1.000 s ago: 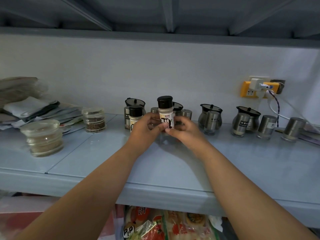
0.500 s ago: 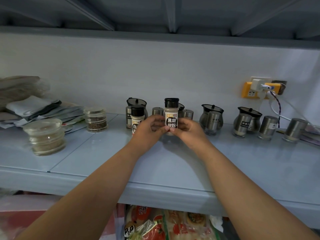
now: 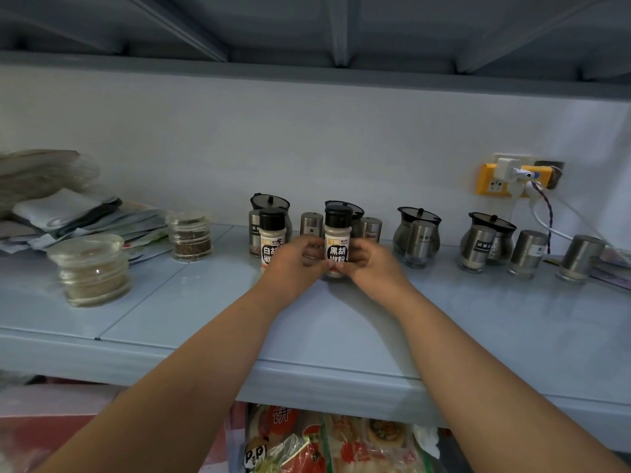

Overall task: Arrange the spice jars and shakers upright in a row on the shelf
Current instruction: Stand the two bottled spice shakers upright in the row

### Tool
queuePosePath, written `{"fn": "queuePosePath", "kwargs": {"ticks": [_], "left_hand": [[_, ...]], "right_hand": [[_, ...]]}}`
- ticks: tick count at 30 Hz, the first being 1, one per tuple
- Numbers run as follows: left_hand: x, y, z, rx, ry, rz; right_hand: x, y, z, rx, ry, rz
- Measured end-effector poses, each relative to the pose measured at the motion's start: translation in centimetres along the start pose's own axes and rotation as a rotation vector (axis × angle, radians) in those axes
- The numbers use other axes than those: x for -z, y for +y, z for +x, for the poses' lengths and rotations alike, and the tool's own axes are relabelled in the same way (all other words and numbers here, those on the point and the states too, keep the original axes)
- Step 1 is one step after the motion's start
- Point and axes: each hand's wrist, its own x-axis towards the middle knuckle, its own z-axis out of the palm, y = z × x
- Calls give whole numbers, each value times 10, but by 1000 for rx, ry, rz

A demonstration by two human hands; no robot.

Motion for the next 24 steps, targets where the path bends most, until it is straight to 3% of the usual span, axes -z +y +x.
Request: {"fn": "queuePosePath", "kwargs": {"ticks": [24], "left_hand": [[0, -7, 1, 62, -74, 188]], "right_hand": [[-2, 12, 5, -20, -43, -160]]}}
